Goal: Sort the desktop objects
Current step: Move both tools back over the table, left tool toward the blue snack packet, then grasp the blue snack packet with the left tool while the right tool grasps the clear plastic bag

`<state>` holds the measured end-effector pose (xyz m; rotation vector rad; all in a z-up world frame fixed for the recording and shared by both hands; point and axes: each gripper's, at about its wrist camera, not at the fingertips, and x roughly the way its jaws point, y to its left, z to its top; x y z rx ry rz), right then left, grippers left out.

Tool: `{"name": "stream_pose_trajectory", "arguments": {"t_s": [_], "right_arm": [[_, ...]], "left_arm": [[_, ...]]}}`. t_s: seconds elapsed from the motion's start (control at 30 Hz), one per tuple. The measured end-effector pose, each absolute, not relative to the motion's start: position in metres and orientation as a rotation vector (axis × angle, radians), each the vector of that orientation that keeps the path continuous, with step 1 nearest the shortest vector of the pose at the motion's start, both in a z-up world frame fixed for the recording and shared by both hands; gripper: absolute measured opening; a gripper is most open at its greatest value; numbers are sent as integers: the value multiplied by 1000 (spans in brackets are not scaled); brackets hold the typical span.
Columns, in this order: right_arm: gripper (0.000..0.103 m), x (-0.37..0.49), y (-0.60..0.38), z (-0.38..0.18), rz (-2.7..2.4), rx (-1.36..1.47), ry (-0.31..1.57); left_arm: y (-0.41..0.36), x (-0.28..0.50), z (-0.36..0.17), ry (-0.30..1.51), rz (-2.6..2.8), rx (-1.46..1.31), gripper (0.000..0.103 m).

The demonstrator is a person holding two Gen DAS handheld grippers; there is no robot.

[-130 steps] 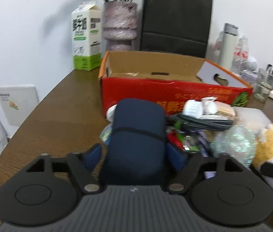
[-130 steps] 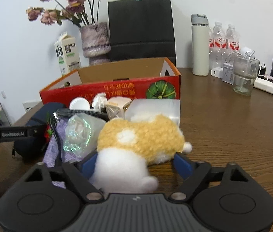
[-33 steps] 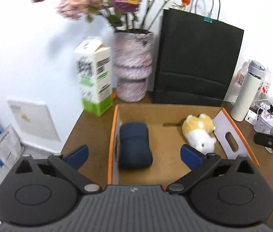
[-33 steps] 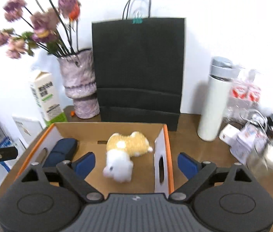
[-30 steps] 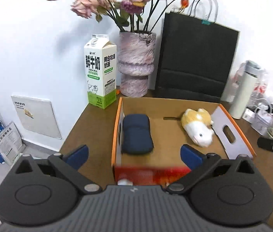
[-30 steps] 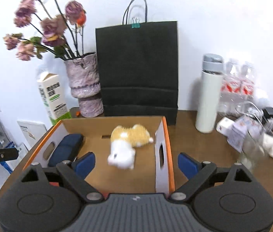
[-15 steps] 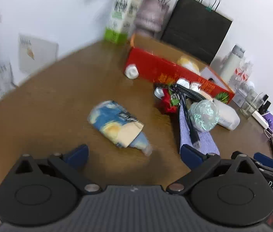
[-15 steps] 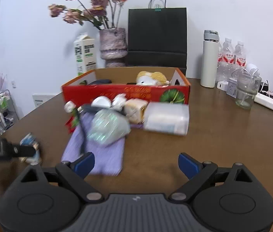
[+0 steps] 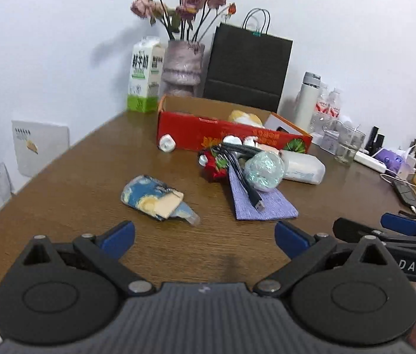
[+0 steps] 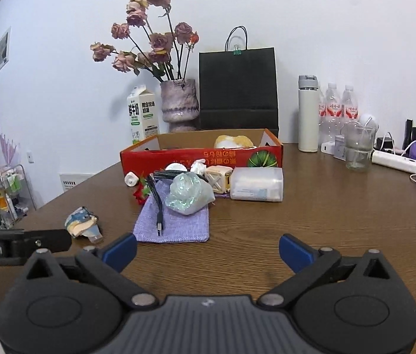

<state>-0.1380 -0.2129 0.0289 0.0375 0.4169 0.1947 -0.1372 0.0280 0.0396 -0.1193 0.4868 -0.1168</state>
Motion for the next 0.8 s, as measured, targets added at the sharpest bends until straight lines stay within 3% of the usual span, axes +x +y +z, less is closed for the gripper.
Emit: {"name": "stream_pose_trajectory", "arguments": {"t_s": [0.17, 0.67, 0.8], "right_arm": [[103, -135, -214, 23, 192, 50, 440], [100, -95, -210, 42, 251, 15, 426], [88, -47, -199, 48, 334, 43, 470]], "left_arm": [[18, -149, 37, 371, -135, -29, 103], [24, -65, 35, 517, -34, 70, 103], [34, -33, 28, 606, -37, 50, 103]]}}
